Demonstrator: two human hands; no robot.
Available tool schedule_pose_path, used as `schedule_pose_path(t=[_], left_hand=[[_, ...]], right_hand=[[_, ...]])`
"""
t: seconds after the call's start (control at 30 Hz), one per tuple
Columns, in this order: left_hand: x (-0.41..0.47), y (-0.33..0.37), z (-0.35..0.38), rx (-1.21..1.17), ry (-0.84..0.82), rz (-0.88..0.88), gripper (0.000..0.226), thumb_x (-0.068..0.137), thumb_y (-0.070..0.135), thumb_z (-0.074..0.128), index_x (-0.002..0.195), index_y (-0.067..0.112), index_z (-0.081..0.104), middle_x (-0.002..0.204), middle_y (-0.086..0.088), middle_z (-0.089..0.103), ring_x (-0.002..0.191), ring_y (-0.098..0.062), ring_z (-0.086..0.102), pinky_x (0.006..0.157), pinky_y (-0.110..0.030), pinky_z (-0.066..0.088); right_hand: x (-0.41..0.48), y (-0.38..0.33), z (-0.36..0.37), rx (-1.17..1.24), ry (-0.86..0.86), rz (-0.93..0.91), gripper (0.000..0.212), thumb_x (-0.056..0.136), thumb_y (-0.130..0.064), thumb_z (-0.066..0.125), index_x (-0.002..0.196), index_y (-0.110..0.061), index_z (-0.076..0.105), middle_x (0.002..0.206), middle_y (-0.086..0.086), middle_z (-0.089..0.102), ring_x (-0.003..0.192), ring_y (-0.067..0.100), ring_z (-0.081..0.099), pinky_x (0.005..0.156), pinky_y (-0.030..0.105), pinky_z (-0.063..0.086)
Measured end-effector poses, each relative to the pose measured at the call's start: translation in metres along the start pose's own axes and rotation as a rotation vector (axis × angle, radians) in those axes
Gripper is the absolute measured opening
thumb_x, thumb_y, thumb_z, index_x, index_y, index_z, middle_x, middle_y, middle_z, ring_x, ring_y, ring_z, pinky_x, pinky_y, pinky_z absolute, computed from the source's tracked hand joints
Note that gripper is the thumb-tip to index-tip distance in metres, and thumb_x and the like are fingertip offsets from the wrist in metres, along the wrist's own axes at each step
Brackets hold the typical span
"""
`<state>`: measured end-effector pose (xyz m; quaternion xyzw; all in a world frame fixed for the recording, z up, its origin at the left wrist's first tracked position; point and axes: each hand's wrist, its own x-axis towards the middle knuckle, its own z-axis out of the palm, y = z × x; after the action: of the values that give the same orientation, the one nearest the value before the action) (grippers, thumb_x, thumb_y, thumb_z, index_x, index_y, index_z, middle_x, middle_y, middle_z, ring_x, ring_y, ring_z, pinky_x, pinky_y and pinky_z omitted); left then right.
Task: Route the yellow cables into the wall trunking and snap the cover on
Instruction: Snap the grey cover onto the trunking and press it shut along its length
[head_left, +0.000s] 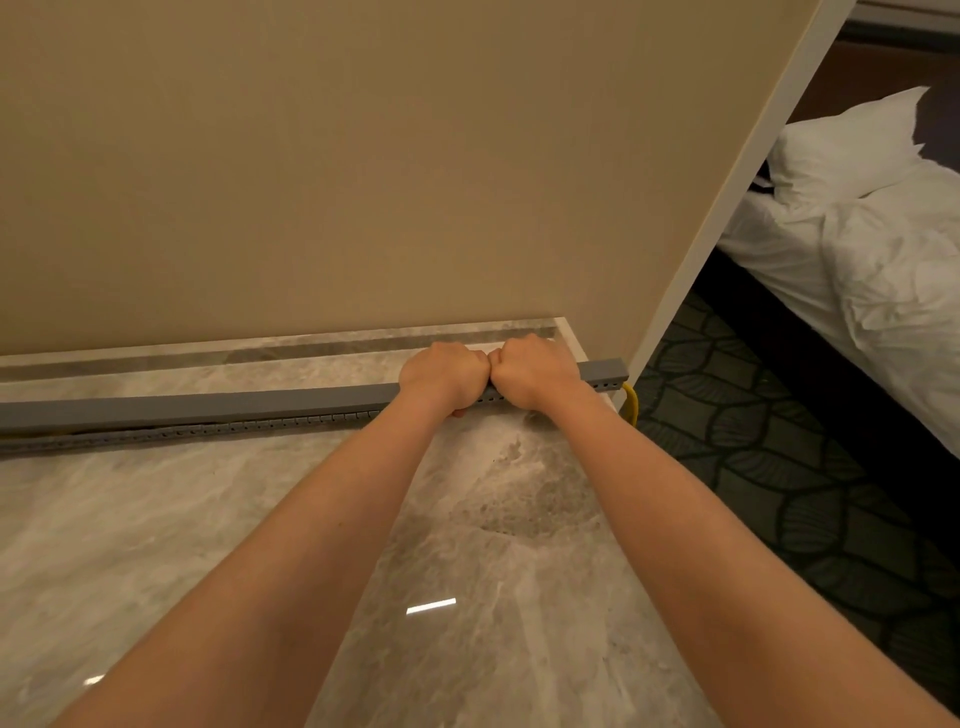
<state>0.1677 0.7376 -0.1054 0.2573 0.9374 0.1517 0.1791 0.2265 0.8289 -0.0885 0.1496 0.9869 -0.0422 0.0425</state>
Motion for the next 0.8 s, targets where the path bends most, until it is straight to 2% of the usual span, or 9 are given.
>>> schedule_pose_path(t=[0.13, 0.27, 0.37, 0.4, 0.47, 0.53, 0.63, 0.73, 0.8], left_hand=[[-0.001, 0.0, 0.001, -0.034, 0.006, -0.028, 0.032, 0.092, 0.013, 0.029, 0.069, 0.013, 0.05, 0.057, -0.002, 0.05, 0.049, -0.013, 0.046, 0.045, -0.023, 0.027], [0.0, 0.001, -0.002, -0.1, -0.018, -0.057, 0.035, 0.092, 0.021, 0.029, 0.071, 0.013, 0.056, 0.059, -0.004, 0.055, 0.048, -0.017, 0.052, 0.051, -0.023, 0.037], [0.0, 0.002, -0.005, -0.101, -0.054, -0.053, 0.033, 0.092, 0.021, 0.029, 0.075, 0.012, 0.057, 0.064, -0.004, 0.056, 0.051, -0.017, 0.054, 0.051, -0.024, 0.039], [-0.001, 0.002, -0.006, -0.097, -0.048, -0.048, 0.033, 0.092, 0.022, 0.03, 0.071, 0.012, 0.053, 0.065, -0.005, 0.055, 0.053, -0.018, 0.052, 0.052, -0.025, 0.037], [0.0, 0.0, -0.009, -0.071, -0.043, -0.032, 0.035, 0.094, 0.024, 0.029, 0.064, 0.013, 0.045, 0.069, -0.007, 0.05, 0.057, -0.018, 0.046, 0.055, -0.028, 0.034], [0.001, 0.0, -0.011, -0.057, -0.055, -0.015, 0.037, 0.095, 0.026, 0.029, 0.062, 0.014, 0.041, 0.07, -0.008, 0.047, 0.06, -0.018, 0.042, 0.06, -0.03, 0.033], [0.003, -0.002, -0.012, -0.025, -0.076, 0.003, 0.038, 0.096, 0.028, 0.028, 0.063, 0.014, 0.042, 0.072, -0.007, 0.046, 0.071, -0.024, 0.047, 0.068, -0.031, 0.034], [0.003, -0.002, -0.012, 0.002, -0.093, 0.029, 0.038, 0.098, 0.031, 0.026, 0.08, 0.007, 0.05, 0.089, -0.012, 0.051, 0.083, -0.028, 0.047, 0.073, -0.032, 0.036], [0.002, -0.001, -0.013, 0.016, -0.068, 0.07, 0.042, 0.1, 0.034, 0.023, 0.093, 0.006, 0.053, 0.098, -0.015, 0.052, 0.089, -0.032, 0.049, 0.078, -0.034, 0.038]], right_hand=[[0.001, 0.001, 0.002, 0.004, -0.018, 0.007, 0.035, 0.093, -0.015, 0.033, 0.098, -0.013, 0.068, 0.106, 0.015, 0.066, 0.079, 0.028, 0.048, 0.068, 0.032, 0.034], [0.001, 0.003, 0.005, -0.001, 0.025, -0.033, 0.036, 0.096, -0.016, 0.031, 0.096, -0.01, 0.066, 0.104, 0.017, 0.066, 0.093, 0.034, 0.059, 0.067, 0.033, 0.034], [0.001, 0.014, 0.007, 0.204, 0.069, -0.013, 0.038, 0.096, -0.02, 0.033, 0.062, -0.013, 0.049, 0.08, 0.016, 0.056, 0.078, 0.031, 0.051, 0.058, 0.031, 0.029], [-0.001, 0.02, 0.005, 0.297, 0.103, -0.01, 0.038, 0.096, -0.02, 0.036, 0.059, -0.015, 0.042, 0.076, 0.013, 0.052, 0.075, 0.028, 0.048, 0.059, 0.033, 0.031], [-0.005, 0.035, 0.002, 0.488, 0.204, 0.059, 0.031, 0.095, -0.016, 0.039, 0.068, -0.007, 0.052, 0.078, 0.012, 0.053, 0.076, 0.026, 0.048, 0.068, 0.037, 0.038], [-0.01, 0.054, -0.002, 0.659, 0.306, 0.26, 0.03, 0.096, -0.014, 0.038, 0.094, 0.002, 0.063, 0.088, 0.01, 0.056, 0.084, 0.023, 0.05, 0.079, 0.038, 0.044], [-0.017, 0.083, 0.001, 0.849, 0.268, 0.573, 0.03, 0.094, -0.017, 0.04, 0.108, -0.003, 0.062, 0.098, 0.009, 0.057, 0.089, 0.021, 0.05, 0.079, 0.035, 0.043], [-0.024, 0.093, 0.004, 0.999, 0.118, 0.645, 0.027, 0.094, -0.019, 0.04, 0.084, -0.005, 0.06, 0.083, 0.012, 0.057, 0.068, 0.021, 0.055, 0.071, 0.032, 0.044], [-0.026, 0.092, 0.008, 0.926, 0.109, 0.605, 0.038, 0.096, -0.025, 0.035, 0.065, -0.011, 0.053, 0.067, 0.009, 0.055, 0.059, 0.021, 0.052, 0.074, 0.034, 0.043]])
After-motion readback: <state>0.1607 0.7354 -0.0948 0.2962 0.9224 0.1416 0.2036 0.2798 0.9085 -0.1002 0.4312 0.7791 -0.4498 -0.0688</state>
